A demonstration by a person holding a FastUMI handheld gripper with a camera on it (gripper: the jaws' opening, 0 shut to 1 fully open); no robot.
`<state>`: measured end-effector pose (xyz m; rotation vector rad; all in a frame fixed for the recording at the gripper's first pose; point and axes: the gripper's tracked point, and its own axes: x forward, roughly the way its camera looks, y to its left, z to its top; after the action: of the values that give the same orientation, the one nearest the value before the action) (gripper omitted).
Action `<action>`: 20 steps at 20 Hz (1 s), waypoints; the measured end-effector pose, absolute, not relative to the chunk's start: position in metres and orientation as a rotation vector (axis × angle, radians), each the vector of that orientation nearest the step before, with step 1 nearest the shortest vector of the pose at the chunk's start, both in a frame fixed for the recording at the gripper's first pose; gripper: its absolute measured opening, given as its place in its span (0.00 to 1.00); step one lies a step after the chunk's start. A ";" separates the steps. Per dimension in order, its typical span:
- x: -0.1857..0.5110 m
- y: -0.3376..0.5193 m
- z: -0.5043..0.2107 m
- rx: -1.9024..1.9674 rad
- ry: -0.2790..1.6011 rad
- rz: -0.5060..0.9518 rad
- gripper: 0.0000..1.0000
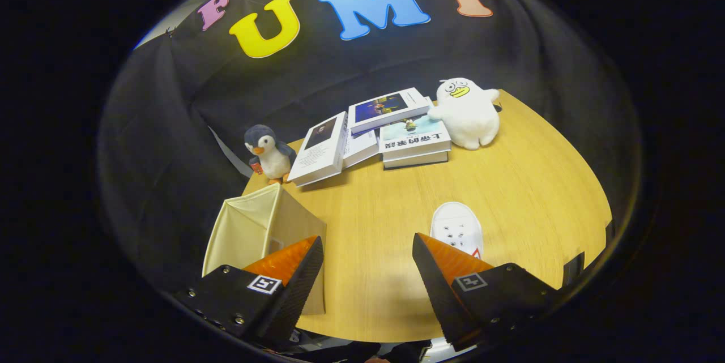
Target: Open the storage box then place both shoes into the box .Put the left shoe in first, then the right shoe, with the right side of both shoes facing outward in a uniform manner.
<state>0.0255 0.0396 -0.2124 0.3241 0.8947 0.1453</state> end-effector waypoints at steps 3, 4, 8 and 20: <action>0.019 0.007 -0.230 0.290 0.919 0.100 0.96; 0.017 -0.001 -0.235 0.284 0.929 0.088 0.96; 0.009 -0.032 -0.265 0.271 0.980 0.039 0.96; -0.005 -0.077 -0.351 0.161 1.188 -0.054 0.96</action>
<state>-0.0053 -0.0769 -0.3509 0.1614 1.1877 -0.0540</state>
